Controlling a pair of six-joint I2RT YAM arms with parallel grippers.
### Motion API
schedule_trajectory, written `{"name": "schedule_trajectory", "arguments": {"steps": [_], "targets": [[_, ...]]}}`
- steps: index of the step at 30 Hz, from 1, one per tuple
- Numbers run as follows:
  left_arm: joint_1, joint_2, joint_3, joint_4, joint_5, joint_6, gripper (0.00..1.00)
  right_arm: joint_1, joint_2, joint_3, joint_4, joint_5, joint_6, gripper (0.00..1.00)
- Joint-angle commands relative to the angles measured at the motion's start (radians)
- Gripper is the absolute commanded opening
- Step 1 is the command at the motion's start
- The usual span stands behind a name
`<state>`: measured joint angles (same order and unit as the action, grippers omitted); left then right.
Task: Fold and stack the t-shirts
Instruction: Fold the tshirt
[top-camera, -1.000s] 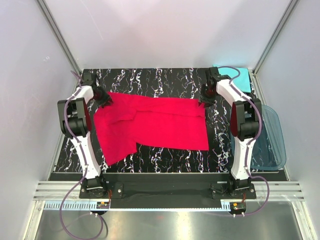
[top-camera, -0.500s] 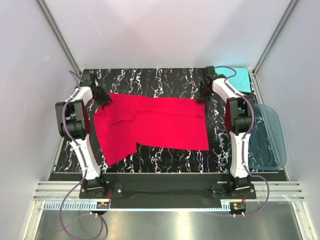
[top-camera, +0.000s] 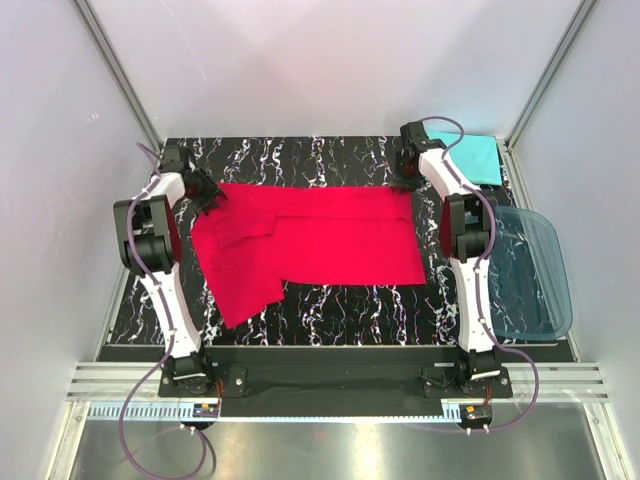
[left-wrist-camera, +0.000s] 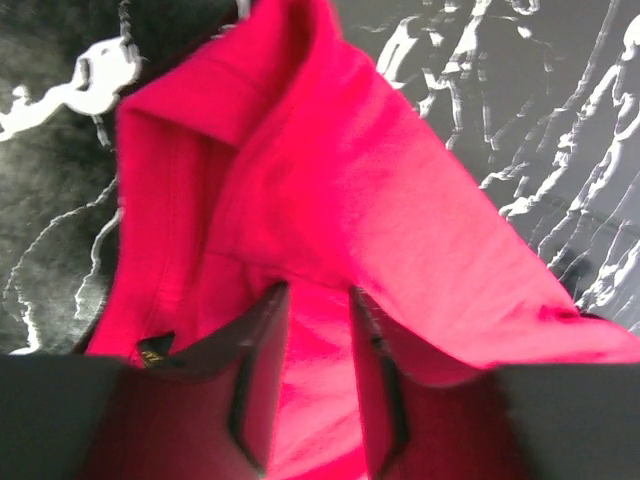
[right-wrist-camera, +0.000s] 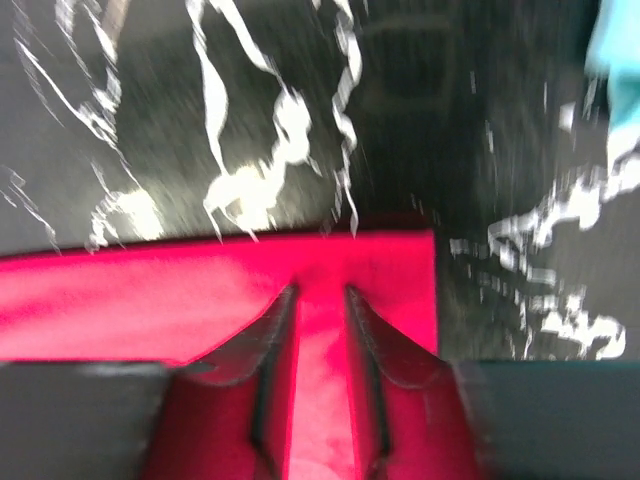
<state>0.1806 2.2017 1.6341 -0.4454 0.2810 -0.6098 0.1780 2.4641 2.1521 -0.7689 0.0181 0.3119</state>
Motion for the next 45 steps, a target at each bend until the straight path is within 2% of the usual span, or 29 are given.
{"name": "schedule_trajectory", "arguments": {"steps": [1, 4, 6, 7, 8, 10, 11, 13, 14, 18, 22, 26, 30, 38, 41, 44, 45], "targets": [[-0.006, -0.127, -0.009, 0.004, -0.023, -0.008, 0.44, -0.003, 0.036, 0.15, -0.039, 0.016, -0.077, 0.37], [-0.004, -0.283, -0.08, -0.006, -0.072, 0.013, 0.46, 0.005, 0.001, 0.253, -0.105, 0.016, -0.07, 0.48], [-0.004, -0.371, -0.12, -0.029, -0.133, 0.042, 0.46, 0.011, -0.068, 0.255, -0.148, 0.026, -0.04, 0.54], [-0.006, -0.461, -0.164, -0.062, -0.156, 0.047, 0.46, 0.012, -0.095, 0.243, -0.164, 0.043, -0.018, 0.6], [-0.006, -0.508, -0.198, -0.075, -0.173, 0.051, 0.45, 0.014, -0.125, 0.223, -0.18, 0.04, -0.005, 0.62], [-0.006, -0.653, -0.317, -0.117, -0.219, 0.042, 0.43, 0.018, -0.224, 0.122, -0.227, -0.001, 0.013, 0.63], [-0.009, -0.701, -0.366, -0.133, -0.23, 0.038, 0.42, 0.021, -0.269, -0.005, -0.222, -0.015, 0.025, 0.62], [-0.009, -0.845, -0.528, -0.176, -0.259, 0.013, 0.4, 0.034, -0.425, -0.156, -0.185, -0.051, 0.047, 0.63], [-0.009, -0.891, -0.584, -0.194, -0.27, 0.004, 0.39, 0.037, -0.479, -0.305, -0.138, -0.069, 0.055, 0.62], [-0.023, -1.13, -0.871, -0.257, -0.357, -0.071, 0.31, 0.084, -0.733, -0.57, -0.082, -0.141, 0.107, 0.63], [-0.081, -1.16, -0.979, -0.265, -0.358, -0.151, 0.38, 0.146, -0.859, -0.741, -0.086, -0.148, 0.147, 0.63], [-0.165, -1.085, -1.033, -0.227, -0.37, -0.211, 0.43, 0.173, -0.964, -0.937, -0.029, -0.175, 0.203, 0.64], [-0.168, -1.053, -1.092, -0.202, -0.381, -0.234, 0.43, 0.175, -1.047, -1.018, -0.026, -0.176, 0.222, 0.64], [-0.168, -1.014, -1.126, -0.156, -0.398, -0.251, 0.42, 0.173, -1.114, -1.106, -0.014, -0.164, 0.222, 0.64], [-0.168, -0.959, -1.123, -0.121, -0.399, -0.248, 0.36, 0.167, -1.111, -1.12, -0.02, -0.141, 0.223, 0.65], [-0.168, -0.915, -1.119, -0.104, -0.375, -0.242, 0.16, 0.106, -1.099, -1.15, -0.015, -0.136, 0.243, 0.63], [-0.168, -0.915, -1.122, -0.096, -0.373, -0.24, 0.06, 0.08, -1.094, -1.167, -0.001, -0.15, 0.25, 0.62]]}}
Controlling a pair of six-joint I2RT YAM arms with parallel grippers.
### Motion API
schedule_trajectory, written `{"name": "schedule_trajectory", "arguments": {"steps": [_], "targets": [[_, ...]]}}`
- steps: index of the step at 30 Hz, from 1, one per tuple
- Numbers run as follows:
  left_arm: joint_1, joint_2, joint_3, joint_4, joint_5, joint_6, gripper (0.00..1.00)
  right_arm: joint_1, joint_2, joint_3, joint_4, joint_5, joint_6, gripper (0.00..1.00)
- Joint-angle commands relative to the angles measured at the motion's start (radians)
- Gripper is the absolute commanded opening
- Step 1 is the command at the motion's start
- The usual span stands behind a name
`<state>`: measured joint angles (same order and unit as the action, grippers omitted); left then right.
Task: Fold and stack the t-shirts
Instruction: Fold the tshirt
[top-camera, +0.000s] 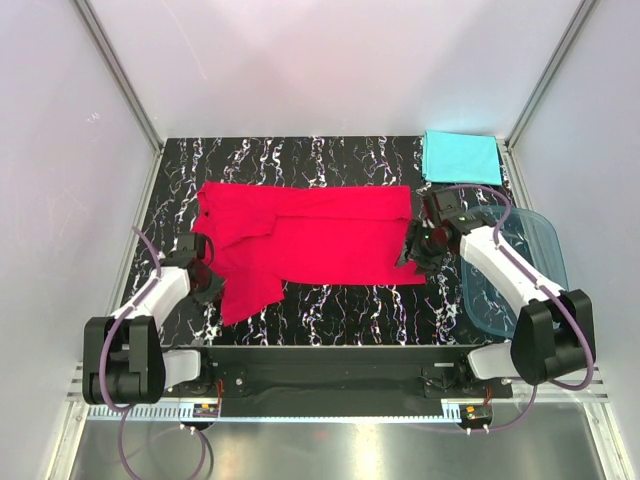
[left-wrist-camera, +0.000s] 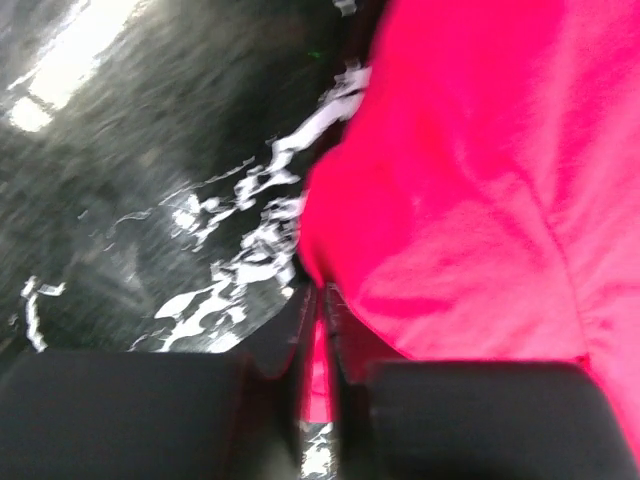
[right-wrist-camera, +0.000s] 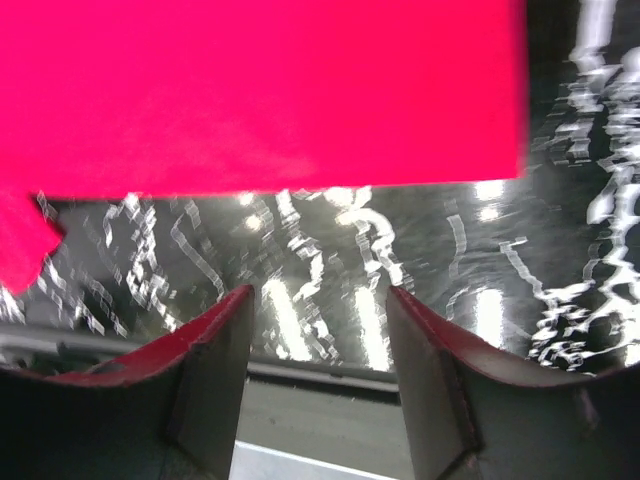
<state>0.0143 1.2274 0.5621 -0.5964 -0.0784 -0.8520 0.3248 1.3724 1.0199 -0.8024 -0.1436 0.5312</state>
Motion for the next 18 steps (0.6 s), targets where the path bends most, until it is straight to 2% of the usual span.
{"name": "schedule_trajectory", "arguments": {"steps": [1, 6, 12, 18], "targets": [[-0.002, 0.051, -0.05, 0.052, -0.014, 0.004, 0.02, -0.097, 0.002, -0.052, 0.046, -0.022, 0.036, 0.57], [-0.004, -0.028, -0.053, 0.001, 0.008, 0.008, 0.0, -0.15, 0.077, -0.107, 0.107, 0.018, 0.065, 0.48], [-0.002, -0.167, -0.085, -0.048, 0.026, -0.01, 0.0, -0.181, 0.122, -0.21, 0.264, 0.001, 0.128, 0.54], [-0.007, -0.224, -0.074, -0.071, 0.043, -0.019, 0.0, -0.194, 0.148, -0.231, 0.29, 0.048, 0.131, 0.54]]}}
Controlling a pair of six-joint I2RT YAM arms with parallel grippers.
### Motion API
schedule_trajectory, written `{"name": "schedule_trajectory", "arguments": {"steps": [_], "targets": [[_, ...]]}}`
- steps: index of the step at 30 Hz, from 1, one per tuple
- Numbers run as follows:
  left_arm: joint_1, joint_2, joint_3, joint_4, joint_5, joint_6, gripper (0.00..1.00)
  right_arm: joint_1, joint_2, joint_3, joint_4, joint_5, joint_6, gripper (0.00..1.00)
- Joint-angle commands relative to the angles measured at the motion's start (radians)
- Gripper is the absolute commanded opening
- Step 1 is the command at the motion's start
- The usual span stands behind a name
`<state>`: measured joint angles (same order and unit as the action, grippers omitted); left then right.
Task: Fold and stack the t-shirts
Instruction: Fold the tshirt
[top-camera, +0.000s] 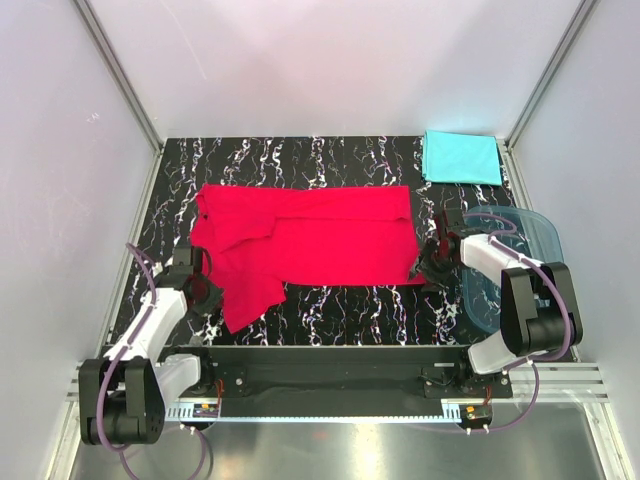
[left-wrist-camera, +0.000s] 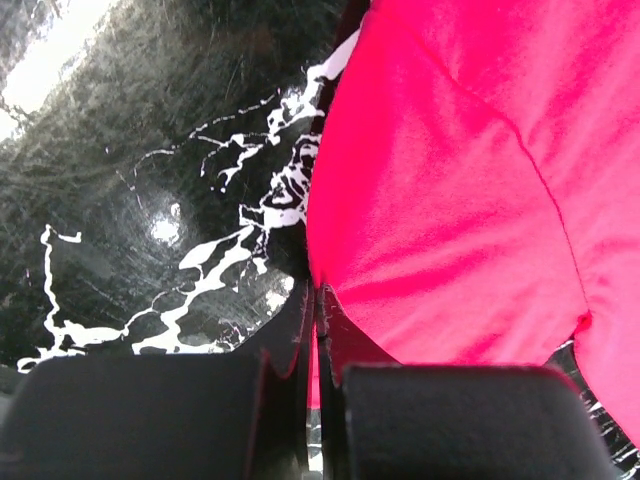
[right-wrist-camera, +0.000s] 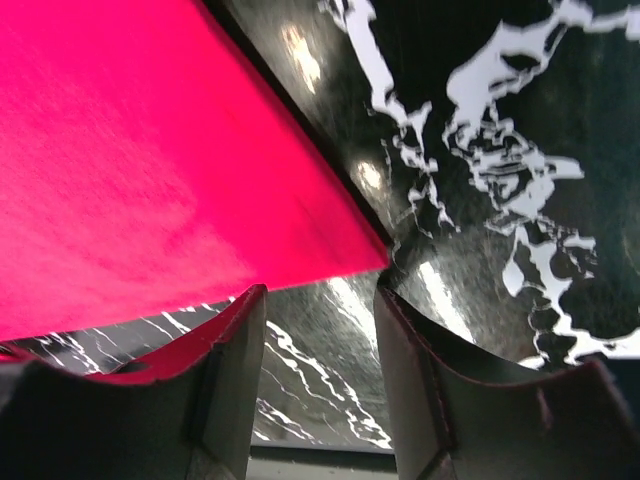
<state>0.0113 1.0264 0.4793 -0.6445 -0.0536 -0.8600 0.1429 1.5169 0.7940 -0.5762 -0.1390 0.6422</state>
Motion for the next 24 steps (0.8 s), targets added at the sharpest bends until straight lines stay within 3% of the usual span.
{"name": "schedule_trajectory", "arguments": {"steps": [1, 10, 13, 14, 15, 24], "targets": [[-0.005, -0.029, 0.01, -0.026, 0.018, -0.011, 0.0, -0.017, 0.005, -0.012, 0.068, 0.047, 0.019, 0.54], [-0.004, -0.045, 0.01, -0.03, 0.021, -0.016, 0.0, -0.025, 0.058, -0.019, 0.095, 0.076, -0.012, 0.43], [-0.004, -0.063, 0.015, -0.037, 0.017, -0.017, 0.0, -0.023, 0.051, -0.013, 0.073, 0.073, -0.012, 0.28], [-0.004, -0.069, 0.016, -0.04, 0.017, -0.019, 0.0, -0.025, 0.049, -0.018, 0.076, 0.065, -0.01, 0.1], [-0.005, -0.086, 0.022, -0.049, 0.015, -0.02, 0.0, -0.025, 0.045, -0.018, 0.072, 0.058, -0.004, 0.02], [-0.005, -0.078, 0.148, -0.095, 0.029, 0.027, 0.0, -0.022, -0.024, 0.019, -0.019, 0.019, -0.032, 0.0]]}}
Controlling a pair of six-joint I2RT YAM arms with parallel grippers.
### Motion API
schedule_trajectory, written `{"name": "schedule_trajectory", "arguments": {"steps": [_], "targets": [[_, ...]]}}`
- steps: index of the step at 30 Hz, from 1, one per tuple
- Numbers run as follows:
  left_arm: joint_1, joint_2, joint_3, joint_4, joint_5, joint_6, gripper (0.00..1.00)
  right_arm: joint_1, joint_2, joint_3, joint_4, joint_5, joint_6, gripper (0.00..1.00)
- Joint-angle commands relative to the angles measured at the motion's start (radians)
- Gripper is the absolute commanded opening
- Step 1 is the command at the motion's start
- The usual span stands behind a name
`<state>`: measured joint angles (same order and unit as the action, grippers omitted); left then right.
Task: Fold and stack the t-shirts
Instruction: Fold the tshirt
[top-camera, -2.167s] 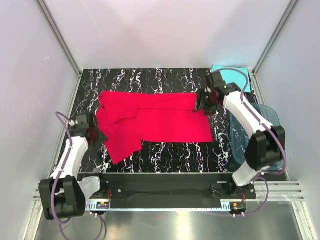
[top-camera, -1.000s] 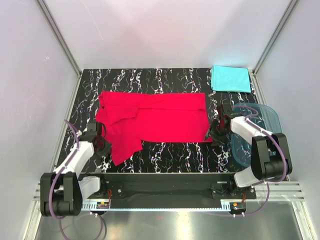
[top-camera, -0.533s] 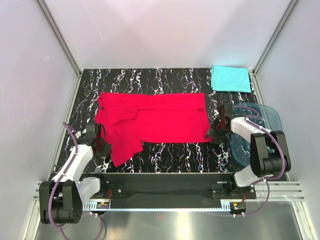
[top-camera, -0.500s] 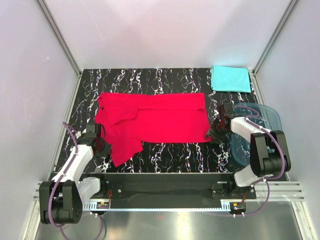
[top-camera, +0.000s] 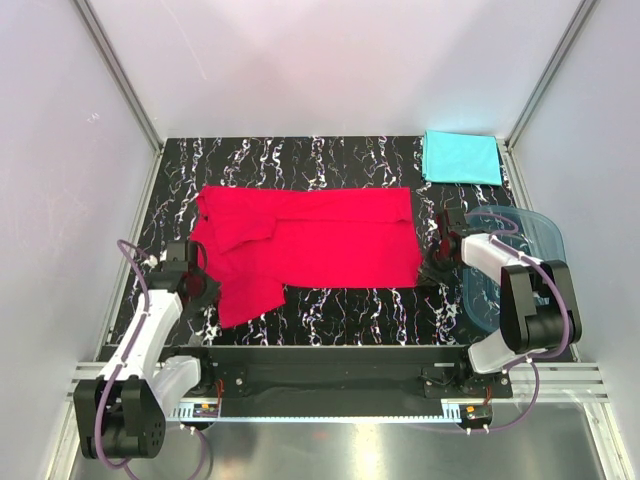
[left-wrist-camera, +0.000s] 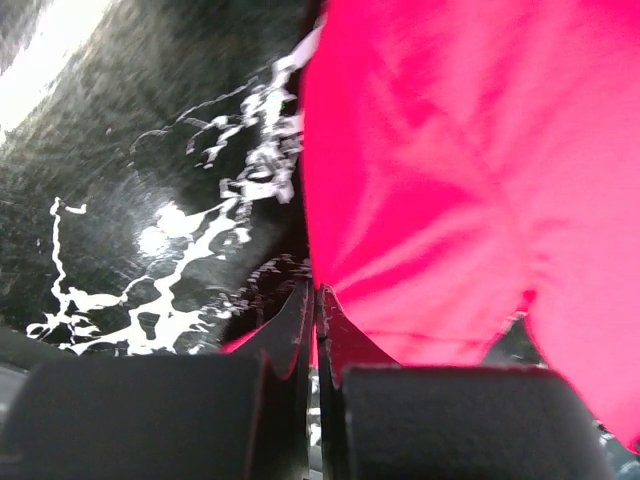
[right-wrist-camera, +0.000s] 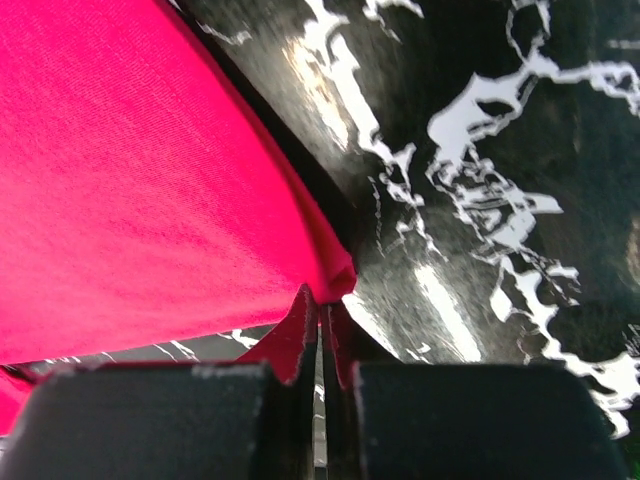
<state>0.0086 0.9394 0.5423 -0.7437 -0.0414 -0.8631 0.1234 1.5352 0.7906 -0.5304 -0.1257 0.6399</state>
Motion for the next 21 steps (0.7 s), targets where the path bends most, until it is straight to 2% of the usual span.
{"name": "schedule_trajectory", "arguments": {"steps": [1, 8, 16, 21], "targets": [[-0.004, 0.015, 0.102, 0.007, 0.017, 0.036, 0.0, -0.004, -0.044, 0.047, -0.083, 0.009, -0.042, 0.0], [-0.025, 0.125, 0.284, 0.049, 0.006, 0.07, 0.0, -0.005, 0.054, 0.211, -0.126, -0.022, -0.059, 0.0], [-0.025, 0.347, 0.467, 0.113, 0.025, 0.105, 0.0, -0.008, 0.216, 0.436, -0.189, -0.028, -0.097, 0.0], [-0.025, 0.49, 0.616, 0.133, 0.031, 0.119, 0.0, -0.022, 0.304, 0.522, -0.212, -0.028, -0.118, 0.0]]}}
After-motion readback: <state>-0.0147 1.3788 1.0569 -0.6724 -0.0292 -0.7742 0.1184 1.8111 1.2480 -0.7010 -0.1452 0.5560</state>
